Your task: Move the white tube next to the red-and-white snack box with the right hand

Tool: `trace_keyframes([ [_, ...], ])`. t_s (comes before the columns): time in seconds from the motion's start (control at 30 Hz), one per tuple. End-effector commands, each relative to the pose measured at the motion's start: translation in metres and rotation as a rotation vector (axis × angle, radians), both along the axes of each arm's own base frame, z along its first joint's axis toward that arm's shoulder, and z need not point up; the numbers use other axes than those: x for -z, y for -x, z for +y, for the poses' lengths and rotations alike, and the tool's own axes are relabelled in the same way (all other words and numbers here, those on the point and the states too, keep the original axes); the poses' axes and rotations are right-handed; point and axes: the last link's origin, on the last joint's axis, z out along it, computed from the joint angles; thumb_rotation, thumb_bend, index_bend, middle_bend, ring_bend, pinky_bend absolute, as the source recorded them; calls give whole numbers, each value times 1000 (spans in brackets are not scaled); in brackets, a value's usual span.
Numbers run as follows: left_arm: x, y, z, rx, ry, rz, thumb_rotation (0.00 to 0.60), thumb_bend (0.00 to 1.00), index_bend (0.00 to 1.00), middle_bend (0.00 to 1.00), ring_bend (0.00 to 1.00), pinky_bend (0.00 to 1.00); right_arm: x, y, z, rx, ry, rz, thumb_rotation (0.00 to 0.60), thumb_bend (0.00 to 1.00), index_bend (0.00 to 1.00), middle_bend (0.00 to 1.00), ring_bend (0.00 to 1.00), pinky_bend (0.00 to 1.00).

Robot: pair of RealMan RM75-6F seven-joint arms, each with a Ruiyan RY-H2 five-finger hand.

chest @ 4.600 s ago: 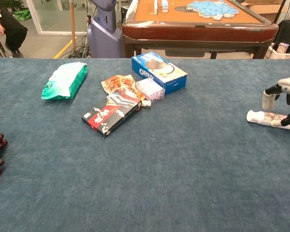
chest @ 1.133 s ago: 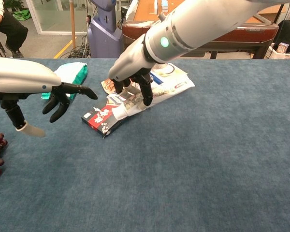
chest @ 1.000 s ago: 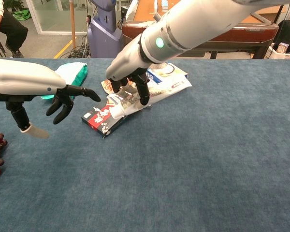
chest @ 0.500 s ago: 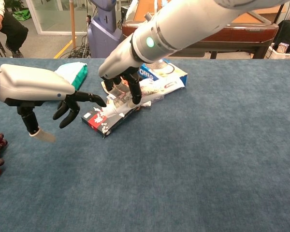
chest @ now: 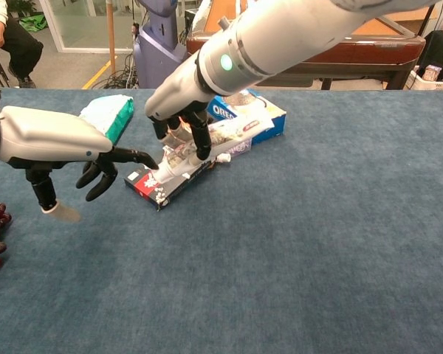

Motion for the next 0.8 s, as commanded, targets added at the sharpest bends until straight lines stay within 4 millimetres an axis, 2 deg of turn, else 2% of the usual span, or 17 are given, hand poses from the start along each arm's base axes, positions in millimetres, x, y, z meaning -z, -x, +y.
trace_keyframes([
  [0.03,1,1,0,-3,1,5,600,197,62,550,530,389,0,-1,0,5,-4,-11,600,1000,866,745,742,467],
  [0.8,6,3,0,-12,4,10,600,197,80,550,530,389,-3,-8,6,7,-36,-96,600,1000,902,771,789,470],
])
